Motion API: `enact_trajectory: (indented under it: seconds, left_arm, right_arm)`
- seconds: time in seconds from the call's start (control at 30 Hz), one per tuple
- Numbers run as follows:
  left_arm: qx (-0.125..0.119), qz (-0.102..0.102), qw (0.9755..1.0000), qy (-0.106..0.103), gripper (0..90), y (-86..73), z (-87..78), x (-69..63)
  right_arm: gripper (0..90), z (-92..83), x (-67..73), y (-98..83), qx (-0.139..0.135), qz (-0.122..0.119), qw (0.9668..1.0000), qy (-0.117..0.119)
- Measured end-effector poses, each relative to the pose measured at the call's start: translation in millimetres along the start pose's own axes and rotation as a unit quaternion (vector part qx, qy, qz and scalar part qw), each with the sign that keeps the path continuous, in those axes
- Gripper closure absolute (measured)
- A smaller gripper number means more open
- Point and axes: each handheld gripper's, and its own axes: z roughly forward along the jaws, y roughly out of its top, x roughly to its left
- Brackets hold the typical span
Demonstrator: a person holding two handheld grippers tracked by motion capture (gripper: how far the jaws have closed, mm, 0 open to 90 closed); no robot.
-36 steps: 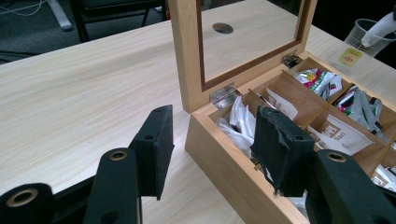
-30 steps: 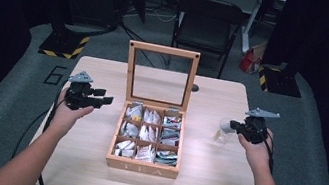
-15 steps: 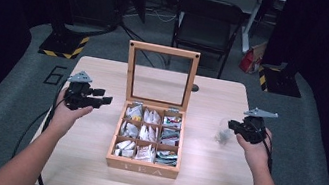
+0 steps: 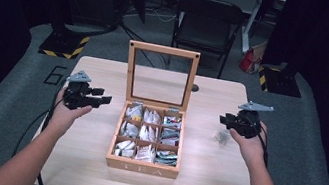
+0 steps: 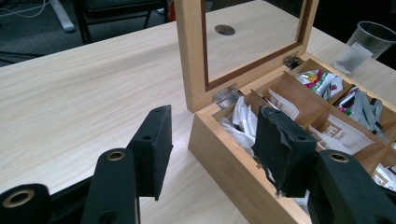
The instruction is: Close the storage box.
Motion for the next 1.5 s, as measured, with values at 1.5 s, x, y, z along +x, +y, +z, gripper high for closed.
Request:
enact_trajectory:
  seconds: [1.5]
  left_arm:
    - [-0.006, -0.001, 1.0000, 0.001, 41.1, 8.3, 0.4, 2.7]
  right_arm:
    - [38.8, 33.2, 66.0, 48.2, -0.012, -0.056, 0.9959, 0.071]
